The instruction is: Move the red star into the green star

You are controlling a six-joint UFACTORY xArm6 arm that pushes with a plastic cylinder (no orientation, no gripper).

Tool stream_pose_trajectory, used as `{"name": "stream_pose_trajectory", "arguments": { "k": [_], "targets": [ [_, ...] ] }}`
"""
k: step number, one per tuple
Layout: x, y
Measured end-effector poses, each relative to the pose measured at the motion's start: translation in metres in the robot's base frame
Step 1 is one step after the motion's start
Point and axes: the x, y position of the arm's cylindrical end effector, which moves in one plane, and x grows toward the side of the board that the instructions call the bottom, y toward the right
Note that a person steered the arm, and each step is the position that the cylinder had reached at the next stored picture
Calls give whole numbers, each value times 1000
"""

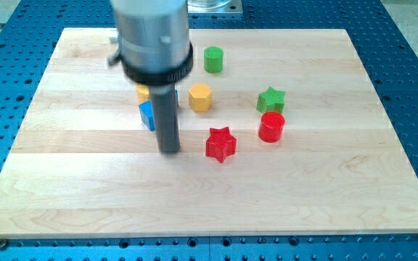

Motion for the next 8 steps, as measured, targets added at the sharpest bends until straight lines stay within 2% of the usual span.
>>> {"name": "stream_pose_trajectory", "arguments": {
  "k": [1,2,3,4,5,6,7,8],
  "targets": [
    [38,10],
    [-30,81],
    [-72,147],
    [-32,80],
    [-109,93],
    [-177,74],
    [-205,25],
    [-239,33]
  ]
}}
